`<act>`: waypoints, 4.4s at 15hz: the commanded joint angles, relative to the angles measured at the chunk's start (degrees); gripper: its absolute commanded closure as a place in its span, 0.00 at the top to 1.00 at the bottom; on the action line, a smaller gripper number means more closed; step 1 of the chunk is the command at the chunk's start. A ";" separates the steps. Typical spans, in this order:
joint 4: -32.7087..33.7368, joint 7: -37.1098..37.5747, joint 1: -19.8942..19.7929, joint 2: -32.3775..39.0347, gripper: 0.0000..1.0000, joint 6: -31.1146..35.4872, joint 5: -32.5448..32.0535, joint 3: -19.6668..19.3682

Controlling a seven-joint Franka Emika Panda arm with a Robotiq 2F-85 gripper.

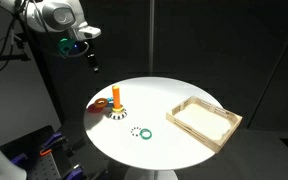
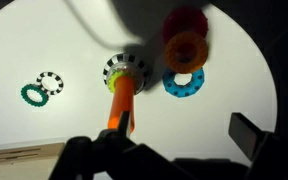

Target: Put the small, black and white ring around the block

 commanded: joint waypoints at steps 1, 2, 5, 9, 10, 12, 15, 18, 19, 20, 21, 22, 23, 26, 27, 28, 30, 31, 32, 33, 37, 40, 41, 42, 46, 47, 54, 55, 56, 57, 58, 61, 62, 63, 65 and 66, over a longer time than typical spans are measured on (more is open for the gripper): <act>0.07 0.30 1.31 0.07 1.00 -0.14 -0.50 -1.34; 0.07 0.30 1.31 0.07 1.00 -0.14 -0.50 -1.34; 0.21 1.17 0.50 0.21 1.00 -0.01 -1.77 -1.42; 0.95 2.30 -2.10 0.03 1.00 -0.63 -5.87 -3.70; 1.12 2.39 -2.86 -0.02 1.00 -0.68 -6.86 -4.51; 1.35 2.77 -4.37 0.14 1.00 -0.66 -8.66 -5.85; 1.92 2.63 -6.36 1.03 1.00 -1.81 -9.73 -8.08; 2.92 2.28 -7.89 2.92 1.00 -3.56 -9.34 -10.37; 3.22 2.34 -8.35 3.72 1.00 -3.93 -9.52 -11.11; 3.51 2.18 -8.72 4.58 1.00 -4.09 -9.53 -11.89; 3.78 1.83 -8.93 5.35 1.00 -4.21 -9.27 -12.65; 4.06 1.64 -9.08 6.16 1.00 -4.16 -9.19 -13.37; 4.35 1.47 -8.99 6.64 1.00 -4.09 -9.11 -13.94; 2.15 1.04 -8.09 5.58 1.00 -2.53 -8.61 -14.42; 2.15 1.04 -8.00 5.60 1.00 -2.53 -8.60 -14.40; 2.15 1.03 -7.87 5.57 1.00 -2.53 -8.60 -14.37; 3.37 3.63 -8.63 6.37 1.00 -3.75 -11.02 -14.17; 3.84 4.64 -9.24 7.20 1.00 -4.09 -12.22 -14.44; 4.01 5.86 -9.77 8.00 1.00 -3.87 -13.62 -14.86; 4.18 6.73 -10.07 8.81 1.00 -3.95 -14.43 -15.37; 4.52 9.18 -10.37 13.26 1.00 -2.66 -15.40 -17.76; 5.17 9.11 -9.72 17.22 1.00 -0.93 -13.95 -19.54; 5.50 8.67 -9.51 18.47 1.00 -0.34 -13.43 -20.02; 5.87 8.20 -9.34 19.79 1.00 0.43 -13.00 -20.49; 6.81 6.36 -8.55 24.12 1.00 3.62 -9.46 -21.97; 6.85 6.41 -8.29 25.00 1.00 4.58 -8.82 -22.28; 4.86 7.91 -5.66 30.52 1.00 14.22 -8.02 -24.93; 4.70 8.26 -5.10 31.48 1.00 15.59 -8.26 -25.55; 4.71 8.65 -4.50 32.57 1.00 16.73 -8.48 -26.25; 4.97 8.62 -4.07 33.74 1.00 17.56 -8.00 -26.74; 5.23 8.51 -3.70 34.74 1.00 18.11 -7.50 -27.17; 5.85 8.24 -2.73 37.55 1.00 19.44 -5.74 -28.17; 6.01 8.09 -2.54 38.37 1.00 19.87 -5.06 -28.39; 6.14 8.01 -2.21 39.06 1.00 20.31 -4.53 -28.71; 6.56 7.58 -1.81 40.35 1.00 20.89 -3.09 -28.87; 6.86 7.23 -1.75 40.92 1.00 21.17 -2.22 -28.67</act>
